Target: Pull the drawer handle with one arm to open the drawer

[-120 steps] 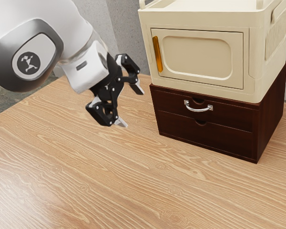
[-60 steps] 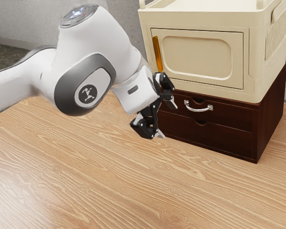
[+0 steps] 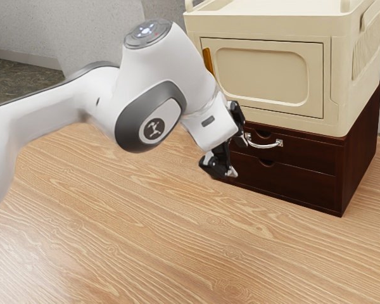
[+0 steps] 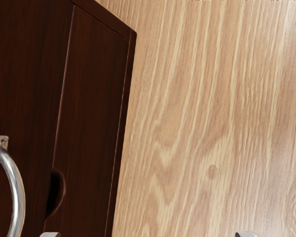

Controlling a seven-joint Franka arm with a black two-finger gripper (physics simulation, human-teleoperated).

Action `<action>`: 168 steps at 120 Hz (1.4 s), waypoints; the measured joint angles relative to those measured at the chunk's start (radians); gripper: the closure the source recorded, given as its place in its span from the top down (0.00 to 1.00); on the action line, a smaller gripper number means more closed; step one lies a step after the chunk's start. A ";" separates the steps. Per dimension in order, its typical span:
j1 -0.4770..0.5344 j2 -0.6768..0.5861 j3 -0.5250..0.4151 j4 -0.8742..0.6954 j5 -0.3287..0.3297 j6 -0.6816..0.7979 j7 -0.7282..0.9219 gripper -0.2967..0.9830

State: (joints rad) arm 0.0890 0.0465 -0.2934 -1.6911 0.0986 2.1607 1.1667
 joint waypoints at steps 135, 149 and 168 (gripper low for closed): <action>0.001 0.250 0.005 0.227 0.118 0.060 -0.036 0.53; 0.000 0.260 0.005 0.229 0.118 0.060 -0.036 0.52; 0.000 0.271 0.005 0.229 0.118 0.060 -0.037 0.51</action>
State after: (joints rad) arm 0.0892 0.3171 -0.2883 -1.4623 0.2166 2.2209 1.1299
